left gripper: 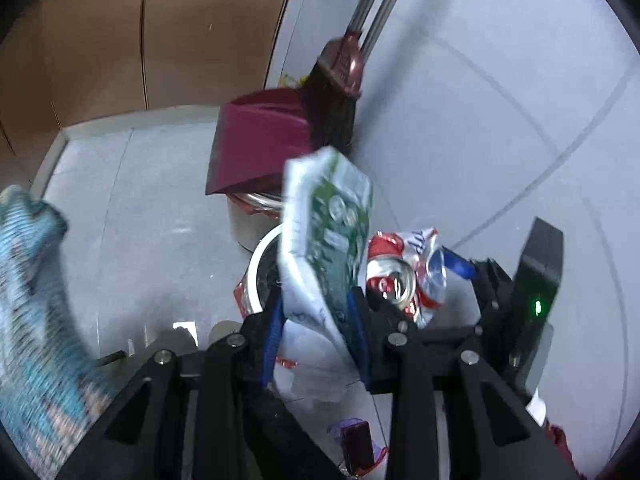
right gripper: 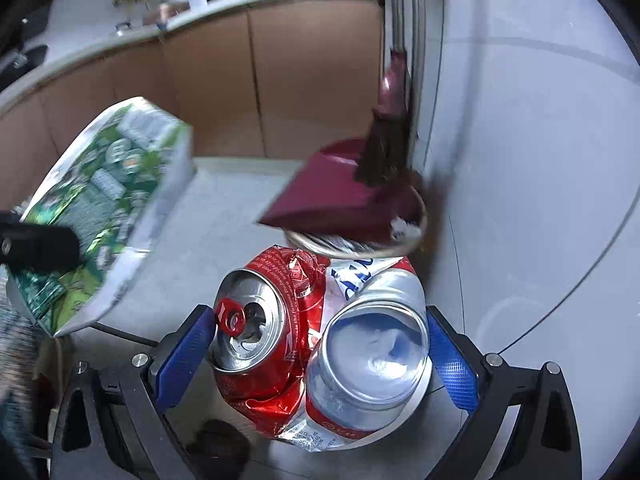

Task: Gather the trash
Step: 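Carry the green wrapper and two cans to the white bin and release both, then move both open tools back over the remaining trash on the blanket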

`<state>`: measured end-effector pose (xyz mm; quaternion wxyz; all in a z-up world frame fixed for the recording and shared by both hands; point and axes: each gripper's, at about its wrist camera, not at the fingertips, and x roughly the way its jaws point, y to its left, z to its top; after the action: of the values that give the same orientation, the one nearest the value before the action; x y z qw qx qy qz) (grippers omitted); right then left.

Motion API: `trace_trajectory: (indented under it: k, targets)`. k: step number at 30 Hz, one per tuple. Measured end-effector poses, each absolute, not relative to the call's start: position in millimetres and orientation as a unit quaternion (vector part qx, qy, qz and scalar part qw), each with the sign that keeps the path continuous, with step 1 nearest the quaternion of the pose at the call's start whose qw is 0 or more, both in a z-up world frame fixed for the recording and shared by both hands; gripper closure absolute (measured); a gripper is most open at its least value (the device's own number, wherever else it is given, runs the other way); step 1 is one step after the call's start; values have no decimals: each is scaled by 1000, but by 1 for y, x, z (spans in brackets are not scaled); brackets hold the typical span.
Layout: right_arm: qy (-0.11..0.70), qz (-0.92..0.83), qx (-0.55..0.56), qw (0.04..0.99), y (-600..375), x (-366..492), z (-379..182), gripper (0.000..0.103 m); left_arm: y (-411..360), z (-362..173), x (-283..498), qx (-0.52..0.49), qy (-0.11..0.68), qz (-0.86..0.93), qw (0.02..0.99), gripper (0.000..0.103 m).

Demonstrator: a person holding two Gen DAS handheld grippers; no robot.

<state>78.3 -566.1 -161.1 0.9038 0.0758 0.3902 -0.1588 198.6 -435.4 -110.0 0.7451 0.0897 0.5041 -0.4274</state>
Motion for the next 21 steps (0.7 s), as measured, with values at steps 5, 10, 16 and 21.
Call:
trace_trajectory:
  k: [5, 10, 16, 21]
  targets:
    - [417, -173, 81, 889, -584, 89, -193, 0, -471, -138, 214, 75, 529, -433, 726, 63]
    - [425, -186, 71, 883, -584, 86, -198, 1, -465, -129, 209, 49, 517, -445, 729, 62]
    - [410, -200, 66, 887, -571, 72, -176, 0, -414, -85, 184, 36, 477, -455, 751, 62]
    - [361, -180, 78, 912, -537, 44, -120, 0, -344, -31, 151, 18, 414, -451, 791, 62]
